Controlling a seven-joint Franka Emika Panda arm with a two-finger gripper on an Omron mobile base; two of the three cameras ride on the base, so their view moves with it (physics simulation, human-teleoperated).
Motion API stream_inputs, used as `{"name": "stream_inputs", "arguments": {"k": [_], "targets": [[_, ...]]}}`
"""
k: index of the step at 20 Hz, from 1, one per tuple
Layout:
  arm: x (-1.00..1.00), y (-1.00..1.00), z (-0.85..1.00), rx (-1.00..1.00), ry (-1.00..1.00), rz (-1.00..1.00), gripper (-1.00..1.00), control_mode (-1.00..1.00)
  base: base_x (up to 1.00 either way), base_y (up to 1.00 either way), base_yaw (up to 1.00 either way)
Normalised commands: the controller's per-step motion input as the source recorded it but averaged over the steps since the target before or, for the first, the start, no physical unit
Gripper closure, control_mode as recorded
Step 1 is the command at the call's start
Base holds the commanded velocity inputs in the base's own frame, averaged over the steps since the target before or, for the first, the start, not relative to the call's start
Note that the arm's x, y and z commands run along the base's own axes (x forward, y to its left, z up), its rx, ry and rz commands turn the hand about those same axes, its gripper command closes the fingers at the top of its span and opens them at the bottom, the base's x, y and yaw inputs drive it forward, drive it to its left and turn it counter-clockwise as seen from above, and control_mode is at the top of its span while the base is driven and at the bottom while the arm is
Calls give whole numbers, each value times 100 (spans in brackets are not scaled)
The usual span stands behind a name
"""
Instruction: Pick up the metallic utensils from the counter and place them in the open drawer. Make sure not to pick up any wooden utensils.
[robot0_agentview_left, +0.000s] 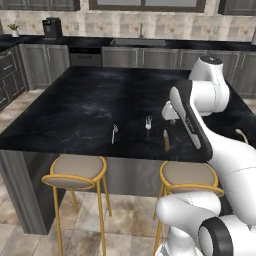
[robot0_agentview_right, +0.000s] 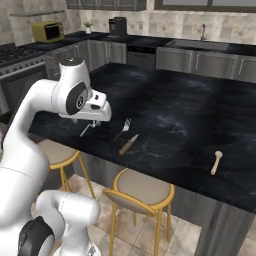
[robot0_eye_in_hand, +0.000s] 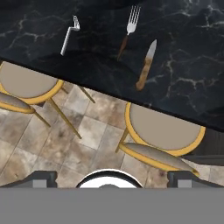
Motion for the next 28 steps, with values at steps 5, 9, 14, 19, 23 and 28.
{"name": "stream_inputs", "arguments": {"k": [5, 9, 14, 19, 23, 28], "targets": [[42, -10, -22, 0, 2, -1, -100, -100, 19, 0, 0], [95, -3, -50, 0, 10, -6, -100, -100, 0, 0, 0], [76, -14, -54, 0, 10, -5, -100, -100, 0, 0, 0], [41, -56, -59, 0, 15, -11, -100, -100, 0, 0, 0], [7, -7, -66, -6, 8, -1, -100, -100, 0, 0, 0], [28, -3, -50, 0, 2, 0, -100, -100, 0, 0, 0]]}}
